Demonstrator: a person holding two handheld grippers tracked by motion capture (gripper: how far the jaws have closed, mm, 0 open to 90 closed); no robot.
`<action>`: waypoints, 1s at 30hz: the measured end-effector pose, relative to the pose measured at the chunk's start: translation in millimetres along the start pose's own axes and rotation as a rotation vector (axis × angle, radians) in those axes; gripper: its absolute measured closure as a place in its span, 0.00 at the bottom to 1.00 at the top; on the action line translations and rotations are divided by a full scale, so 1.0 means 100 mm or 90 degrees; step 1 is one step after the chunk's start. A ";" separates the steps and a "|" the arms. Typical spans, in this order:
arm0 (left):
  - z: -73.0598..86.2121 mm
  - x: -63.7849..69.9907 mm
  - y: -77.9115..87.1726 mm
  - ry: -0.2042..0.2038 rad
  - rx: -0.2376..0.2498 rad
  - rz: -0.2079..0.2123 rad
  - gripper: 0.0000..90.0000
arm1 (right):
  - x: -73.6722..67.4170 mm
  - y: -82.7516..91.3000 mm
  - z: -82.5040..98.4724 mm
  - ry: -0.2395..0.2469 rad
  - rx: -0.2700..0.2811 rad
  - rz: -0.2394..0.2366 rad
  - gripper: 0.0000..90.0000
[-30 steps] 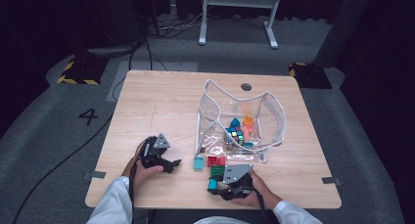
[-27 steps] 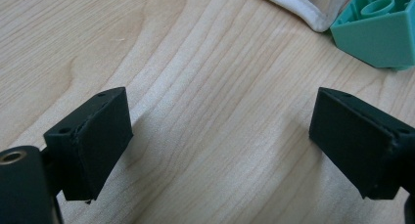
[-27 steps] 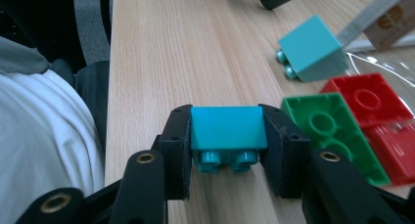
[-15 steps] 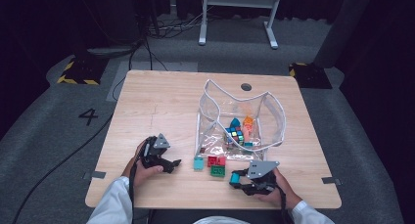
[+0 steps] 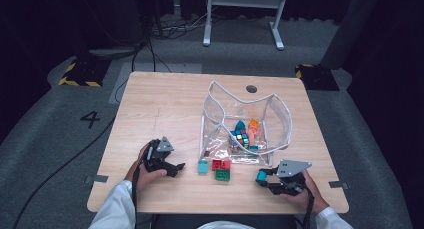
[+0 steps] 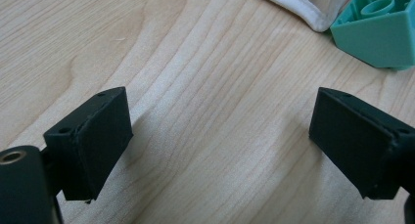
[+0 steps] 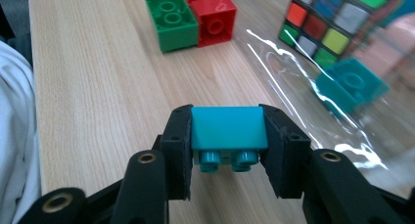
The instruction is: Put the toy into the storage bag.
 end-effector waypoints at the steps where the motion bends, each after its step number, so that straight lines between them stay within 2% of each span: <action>1: 0.00 0.00 0.00 0.001 0.000 0.000 0.10 | 0.02 0.02 0.03 -0.003 0.002 0.008 0.66; 9: 0.00 0.00 0.00 -0.002 0.000 0.001 0.10 | 0.18 0.24 0.21 -0.036 -0.009 0.038 0.66; 10: 0.00 0.00 0.00 -0.002 0.000 0.000 0.10 | 0.21 0.26 0.22 -0.032 -0.006 0.044 0.66; 13: 0.00 0.00 0.00 -0.002 -0.001 0.001 0.10 | 0.31 0.33 0.24 -0.049 -0.015 0.069 0.66; 16: 0.00 0.00 0.00 -0.002 -0.001 0.001 0.10 | 0.40 0.41 0.25 -0.070 -0.003 0.082 0.66; 22: 0.00 0.00 0.00 -0.002 -0.001 0.001 0.10 | 0.56 0.58 0.19 -0.091 0.017 0.126 0.66; 30: 0.00 0.00 0.00 -0.002 -0.001 0.001 0.10 | 0.83 0.76 0.00 -0.118 0.028 0.185 0.66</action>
Point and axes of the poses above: each handheld gripper's, and its own axes: y roughly backward along the jaws, z roughly out of its underside, x roughly to its right, the point moved 2 cm from there along -y, roughly forward along the jaws, and after that the axes turned 7 degrees about -x, right-handed, at the moved point
